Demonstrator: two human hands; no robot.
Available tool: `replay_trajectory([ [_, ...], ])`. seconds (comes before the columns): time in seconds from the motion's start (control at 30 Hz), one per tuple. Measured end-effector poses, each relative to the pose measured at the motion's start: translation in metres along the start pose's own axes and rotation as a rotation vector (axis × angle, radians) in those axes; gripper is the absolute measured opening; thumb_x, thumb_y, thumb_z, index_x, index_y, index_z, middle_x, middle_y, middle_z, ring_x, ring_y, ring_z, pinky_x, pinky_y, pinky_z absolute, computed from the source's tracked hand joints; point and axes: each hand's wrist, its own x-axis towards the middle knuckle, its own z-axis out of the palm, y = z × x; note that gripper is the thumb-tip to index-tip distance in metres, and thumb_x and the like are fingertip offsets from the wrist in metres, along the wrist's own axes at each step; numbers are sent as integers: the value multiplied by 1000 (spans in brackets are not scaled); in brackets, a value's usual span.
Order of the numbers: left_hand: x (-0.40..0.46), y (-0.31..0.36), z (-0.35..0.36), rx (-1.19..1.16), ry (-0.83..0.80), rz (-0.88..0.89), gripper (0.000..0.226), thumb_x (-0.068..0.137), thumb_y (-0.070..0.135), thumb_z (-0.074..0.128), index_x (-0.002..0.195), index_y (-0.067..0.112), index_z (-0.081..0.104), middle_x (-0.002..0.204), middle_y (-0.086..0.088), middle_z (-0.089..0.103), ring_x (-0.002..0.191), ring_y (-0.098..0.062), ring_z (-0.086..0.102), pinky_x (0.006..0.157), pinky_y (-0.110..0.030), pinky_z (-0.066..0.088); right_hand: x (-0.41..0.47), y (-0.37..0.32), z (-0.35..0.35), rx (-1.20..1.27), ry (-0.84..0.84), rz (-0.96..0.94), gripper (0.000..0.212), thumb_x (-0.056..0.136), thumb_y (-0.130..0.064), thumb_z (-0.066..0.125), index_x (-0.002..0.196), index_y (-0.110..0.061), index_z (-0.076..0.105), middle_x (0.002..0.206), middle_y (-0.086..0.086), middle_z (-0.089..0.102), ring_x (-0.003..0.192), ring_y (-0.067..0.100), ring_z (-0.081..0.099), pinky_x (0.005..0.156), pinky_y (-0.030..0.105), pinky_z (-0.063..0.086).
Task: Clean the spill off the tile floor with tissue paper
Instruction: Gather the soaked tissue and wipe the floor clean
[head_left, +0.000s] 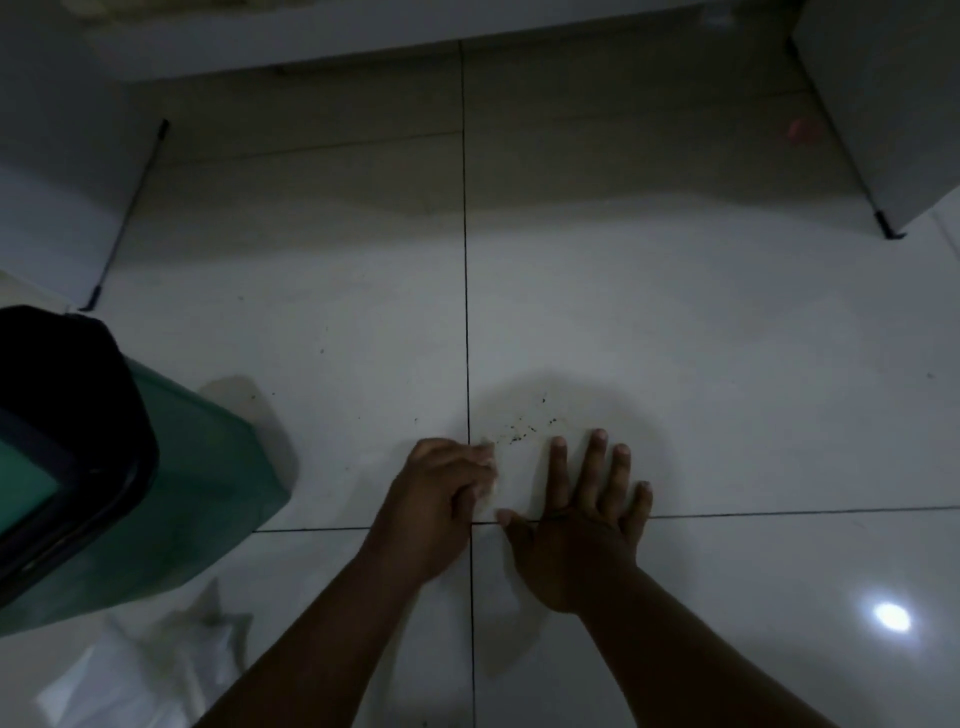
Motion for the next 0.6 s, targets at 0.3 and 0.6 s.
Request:
replay_trajectory([
  [0.3, 23, -31, -16, -45, 438, -407, 24, 79, -16, 68, 98, -4, 77, 109, -16, 74, 101, -25, 70, 99, -27, 47, -2, 3, -3, 14, -39, -40, 101, 76, -87, 14, 136, -33, -46, 140, 9, -59, 129, 33, -54, 102, 55, -35],
  [0.6, 1, -21, -10, 92, 235, -231, 26, 83, 0, 67, 104, 10, 79, 114, -6, 74, 109, -23, 62, 101, -30, 47, -1, 3, 0, 1, -21, -28, 101, 73, -89, 10, 136, -33, -46, 142, 9, -57, 129, 33, -54, 102, 55, -36],
])
